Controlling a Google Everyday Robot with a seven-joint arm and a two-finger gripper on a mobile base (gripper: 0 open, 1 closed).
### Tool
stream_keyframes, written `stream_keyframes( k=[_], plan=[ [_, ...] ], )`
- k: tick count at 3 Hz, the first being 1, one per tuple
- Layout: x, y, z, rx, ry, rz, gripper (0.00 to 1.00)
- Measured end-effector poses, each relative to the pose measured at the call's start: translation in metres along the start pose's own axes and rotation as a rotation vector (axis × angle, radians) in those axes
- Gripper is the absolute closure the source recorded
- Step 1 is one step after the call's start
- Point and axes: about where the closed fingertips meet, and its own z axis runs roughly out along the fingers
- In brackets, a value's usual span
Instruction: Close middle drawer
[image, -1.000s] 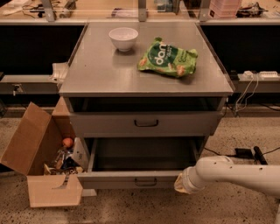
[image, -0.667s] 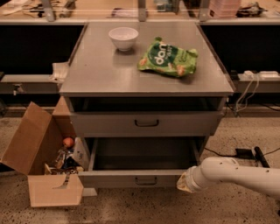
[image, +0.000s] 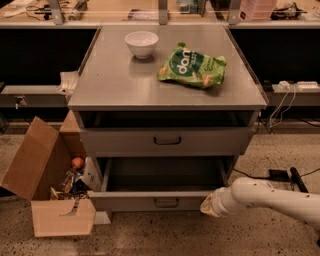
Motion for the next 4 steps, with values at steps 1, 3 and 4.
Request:
stream_keyframes(
  k=[1,3,4],
  plan=[
    [0.0,-0.001,0.0,0.002,-0.001,0.005,1.0],
    [-0.003,-0.008,0.002,0.034,-0.018,0.075,1.0],
    [-0.005,-0.013,0.003,0.05,-0.03,0.107,1.0]
  ],
)
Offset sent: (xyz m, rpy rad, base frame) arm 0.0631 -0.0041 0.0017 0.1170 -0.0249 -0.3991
